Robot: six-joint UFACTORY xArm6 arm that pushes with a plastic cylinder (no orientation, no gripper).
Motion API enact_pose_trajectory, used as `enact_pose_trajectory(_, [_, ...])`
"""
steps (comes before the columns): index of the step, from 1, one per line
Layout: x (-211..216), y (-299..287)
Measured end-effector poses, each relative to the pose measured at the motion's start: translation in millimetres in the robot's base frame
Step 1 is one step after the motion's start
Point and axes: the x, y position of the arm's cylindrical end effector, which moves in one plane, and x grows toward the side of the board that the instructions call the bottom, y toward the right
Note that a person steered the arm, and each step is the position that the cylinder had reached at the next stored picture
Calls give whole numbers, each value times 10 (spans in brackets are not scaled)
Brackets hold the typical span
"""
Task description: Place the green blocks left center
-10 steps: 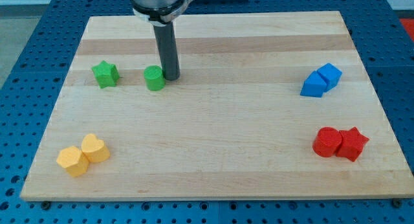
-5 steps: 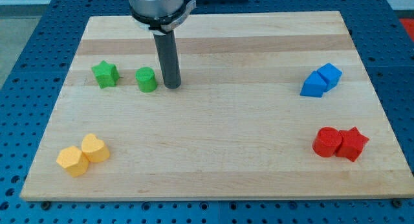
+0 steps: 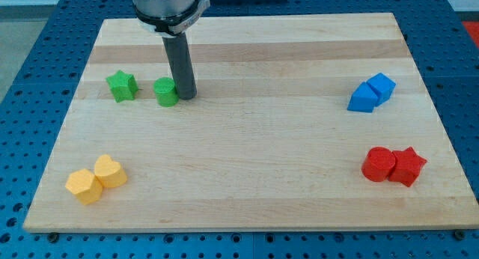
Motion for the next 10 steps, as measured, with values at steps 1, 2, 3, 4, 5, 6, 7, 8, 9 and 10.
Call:
enact_pose_trajectory(1, [0,-9])
enact_pose_trajectory(2, [0,-26])
enact_pose_trajectory(3, [-1,-174])
enact_pose_trajectory(4, [-1,-339])
enact_pose_trajectory(5, [-1,-427])
enact_pose_trajectory(6, [-1,-506])
enact_pose_trajectory(7, [-1,-561])
enact_pose_trajectory(8, [-1,-580])
enact_pose_trajectory(9, [-1,-581])
enact_pose_trajectory(10, [-1,-582])
